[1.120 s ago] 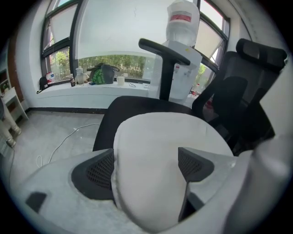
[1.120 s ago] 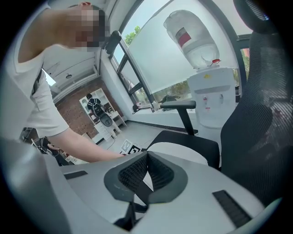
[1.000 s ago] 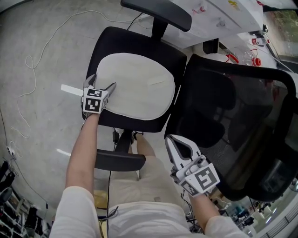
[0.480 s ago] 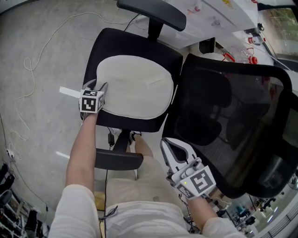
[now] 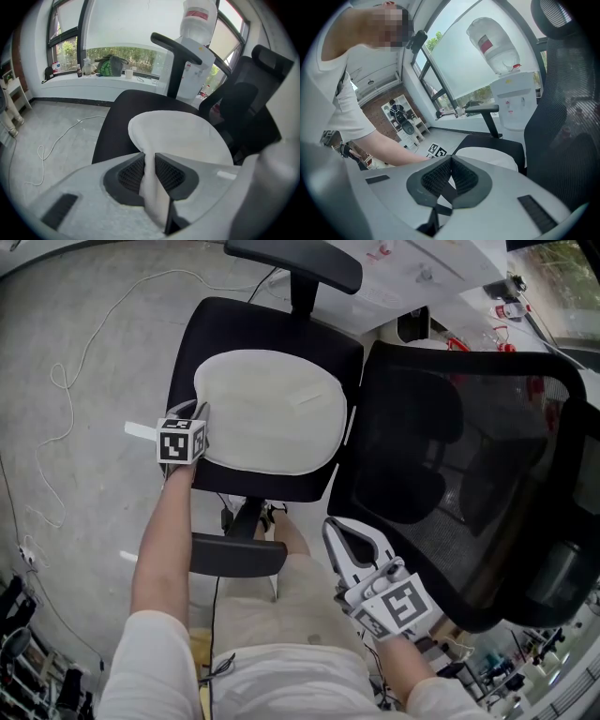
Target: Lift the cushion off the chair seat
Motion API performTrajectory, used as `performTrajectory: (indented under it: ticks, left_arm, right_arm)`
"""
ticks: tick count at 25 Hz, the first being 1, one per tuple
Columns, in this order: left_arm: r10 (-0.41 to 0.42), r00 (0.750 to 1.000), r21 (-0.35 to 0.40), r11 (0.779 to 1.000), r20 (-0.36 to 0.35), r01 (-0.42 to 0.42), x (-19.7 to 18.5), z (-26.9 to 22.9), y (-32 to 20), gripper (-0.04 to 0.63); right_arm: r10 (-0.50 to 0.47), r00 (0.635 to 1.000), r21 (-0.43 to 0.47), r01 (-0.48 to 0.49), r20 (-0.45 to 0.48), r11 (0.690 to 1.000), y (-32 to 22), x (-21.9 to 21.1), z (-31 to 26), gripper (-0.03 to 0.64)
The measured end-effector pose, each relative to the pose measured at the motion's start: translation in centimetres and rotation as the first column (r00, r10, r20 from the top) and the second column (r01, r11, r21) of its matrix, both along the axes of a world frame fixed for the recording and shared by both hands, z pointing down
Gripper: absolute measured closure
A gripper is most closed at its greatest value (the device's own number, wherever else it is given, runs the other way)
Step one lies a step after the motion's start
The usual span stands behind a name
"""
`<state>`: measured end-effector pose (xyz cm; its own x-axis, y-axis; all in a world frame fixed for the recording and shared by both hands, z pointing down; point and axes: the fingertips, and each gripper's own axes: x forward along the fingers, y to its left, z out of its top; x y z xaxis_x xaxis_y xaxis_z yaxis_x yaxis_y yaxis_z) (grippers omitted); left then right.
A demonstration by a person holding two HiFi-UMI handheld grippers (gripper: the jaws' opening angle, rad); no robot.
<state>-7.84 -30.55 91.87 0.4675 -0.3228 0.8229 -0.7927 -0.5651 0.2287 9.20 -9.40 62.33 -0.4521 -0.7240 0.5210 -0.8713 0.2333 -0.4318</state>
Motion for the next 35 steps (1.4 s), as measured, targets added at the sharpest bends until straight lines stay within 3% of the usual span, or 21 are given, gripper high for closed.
performTrajectory:
  ticks: [6,22,35]
  left_arm:
    - [0.005,1.000,-0.003,1.000,-0.011,-0.005,0.1,-2.8,1.6,0.532]
    - [0.027,0.995,0.220,0.976,-0.098,-0.004,0.0,-19.1,1.2,0.552]
    - [-0.046,0.991,0.313,0.946,-0.124,0.083,-1.4,-27.9,2.0,0.557]
  right_arm:
    - [0.002,1.000,0.046,-0.002,0.000,0.999,0.8,0.1,-1.9,0.615]
    - [-0.037,0.999,0.212,0.030,0.029,0.977,-1.9,1.0,-8.2,0.615]
    - [-0.086,0.996,0.346,0.091,-0.030,0.934,-4.2,1.8,-14.9,0.615]
